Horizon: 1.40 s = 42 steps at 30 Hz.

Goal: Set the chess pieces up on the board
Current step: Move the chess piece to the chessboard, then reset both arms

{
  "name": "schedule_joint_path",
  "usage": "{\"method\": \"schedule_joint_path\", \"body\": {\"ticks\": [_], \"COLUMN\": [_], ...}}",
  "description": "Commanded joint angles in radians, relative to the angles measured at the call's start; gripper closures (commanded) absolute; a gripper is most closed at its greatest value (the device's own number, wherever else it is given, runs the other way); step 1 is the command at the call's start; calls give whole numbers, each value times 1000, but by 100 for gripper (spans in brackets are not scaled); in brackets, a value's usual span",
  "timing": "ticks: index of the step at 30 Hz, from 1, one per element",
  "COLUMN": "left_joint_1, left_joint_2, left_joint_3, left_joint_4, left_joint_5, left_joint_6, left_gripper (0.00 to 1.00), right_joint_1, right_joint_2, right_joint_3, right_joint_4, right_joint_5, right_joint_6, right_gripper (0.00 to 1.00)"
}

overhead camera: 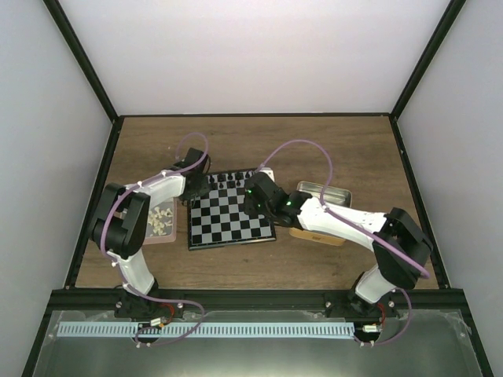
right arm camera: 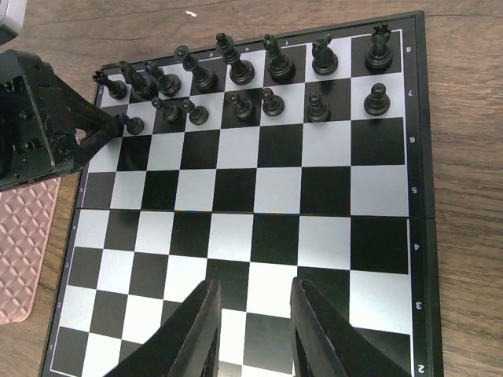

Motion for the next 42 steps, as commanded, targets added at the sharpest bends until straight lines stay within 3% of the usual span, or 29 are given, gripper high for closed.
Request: {"method": "schedule_joint_path", "body": {"ticks": [1, 10, 14, 17, 21, 28, 34, 36, 42], "left_joint_1": [3, 3, 3, 3, 3, 6, 5, 4, 5], "left_joint_2": [13, -67, -165, -263, -401, -732, -1056, -1141, -1329], "left_joint_3": [5, -7, -8, -21, -54, -122, -185, -188, -150], "left_joint_4": [-18, -19, -33, -36, -37, -30, -65, -104, -227], "left_joint_5": [-29, 33, 60, 82, 108, 124, 62, 13, -96], "left_joint_6": [10, 19, 9, 15, 55, 111, 141, 141, 152], "left_gripper": [86, 71, 67, 58, 49, 40, 9, 0, 0], "right_joint_1": [-6, -10, -22, -43, -86, -93, -93, -93, -93], "right_joint_2": [-41, -101, -167, -236, -344, -605, -830, -901, -1044], "right_joint_3": [-9, -13, -30, -62, -97, -195, -179, -160, -49], "right_joint_4": [0, -34, -69, -102, -203, -356, -465, -490, -622], "right_joint_5": [29, 70, 129, 168, 196, 290, 318, 324, 440], "right_joint_6": [8, 30, 46, 52, 80, 78, 6, -17, 0], "right_gripper": [74, 74, 73, 72, 64, 37, 1, 0, 0]}}
